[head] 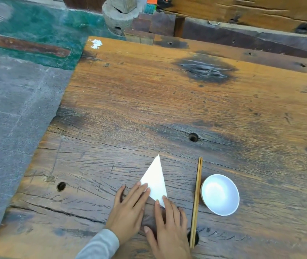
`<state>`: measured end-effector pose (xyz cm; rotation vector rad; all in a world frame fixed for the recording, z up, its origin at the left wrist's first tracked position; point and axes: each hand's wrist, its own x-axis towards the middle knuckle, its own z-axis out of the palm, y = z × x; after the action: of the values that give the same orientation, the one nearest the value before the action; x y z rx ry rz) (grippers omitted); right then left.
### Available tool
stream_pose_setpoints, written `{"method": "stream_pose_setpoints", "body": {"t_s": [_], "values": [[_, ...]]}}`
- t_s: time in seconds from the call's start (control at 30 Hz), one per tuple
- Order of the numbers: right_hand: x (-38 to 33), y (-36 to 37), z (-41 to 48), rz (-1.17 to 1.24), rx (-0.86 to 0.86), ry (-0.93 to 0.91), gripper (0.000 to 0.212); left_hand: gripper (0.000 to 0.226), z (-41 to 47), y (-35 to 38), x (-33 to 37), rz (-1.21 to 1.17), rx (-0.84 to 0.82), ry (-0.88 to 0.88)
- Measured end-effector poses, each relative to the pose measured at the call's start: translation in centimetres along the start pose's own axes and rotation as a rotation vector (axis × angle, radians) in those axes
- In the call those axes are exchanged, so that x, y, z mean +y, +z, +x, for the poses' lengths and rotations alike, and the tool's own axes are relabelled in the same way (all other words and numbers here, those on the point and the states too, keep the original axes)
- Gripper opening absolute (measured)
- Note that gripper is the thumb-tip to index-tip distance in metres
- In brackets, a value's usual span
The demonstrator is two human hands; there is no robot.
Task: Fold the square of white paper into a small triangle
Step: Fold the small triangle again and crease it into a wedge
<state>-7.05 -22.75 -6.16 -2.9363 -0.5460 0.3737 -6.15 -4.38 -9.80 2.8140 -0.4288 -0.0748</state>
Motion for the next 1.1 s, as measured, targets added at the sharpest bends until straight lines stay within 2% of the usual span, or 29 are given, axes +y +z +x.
{"method": "stream_pose_setpoints", "body": {"t_s": [0.13, 0.27, 0.37, 0.5, 0.57, 0.67, 0.9, 0.97, 1.1], "values": [[0.6, 0.8, -0.5, 0.075, 0.077, -0.078, 0.065, 0.057, 0.0, -0.2, -0.7, 0.002, -0.025, 0.073], [1.5, 0.5, 0.4, 0.23, 0.135, -0.066, 0.05, 0.054, -0.2, -0.5, -0.7, -0.089, 0.088, 0.041], [2.3, -0.6, 1.9, 0.403, 0.146, 0.02, 0.041, 0.053, -0.9, -0.4, 0.5, -0.154, 0.126, 0.025], [3.2, -1.9, 4.7, 0.63, 0.152, 0.179, 0.037, 0.056, -1.6, 0.1, 2.0, -0.128, 0.044, 0.025], [3.4, -2.7, 6.4, 0.606, 0.173, 0.164, 0.038, 0.053, -1.5, 0.1, 2.3, -0.093, 0.007, 0.02], [3.6, -3.7, 8.8, 0.531, 0.146, 0.041, 0.04, 0.043, -1.5, 0.3, 2.2, -0.061, -0.012, 0.031], [3.9, -3.8, 11.0, 0.261, -0.137, -0.186, 0.041, 0.023, -0.3, -0.6, 0.1, -0.008, 0.007, 0.059], [4.1, -3.7, 10.6, 0.21, -0.151, -0.188, 0.041, 0.019, 0.8, -1.0, -0.6, 0.006, 0.031, 0.07], [4.1, -3.4, 8.6, 0.254, -0.087, -0.086, 0.037, 0.029, 3.0, -1.8, -1.7, 0.051, 0.036, 0.087]]}}
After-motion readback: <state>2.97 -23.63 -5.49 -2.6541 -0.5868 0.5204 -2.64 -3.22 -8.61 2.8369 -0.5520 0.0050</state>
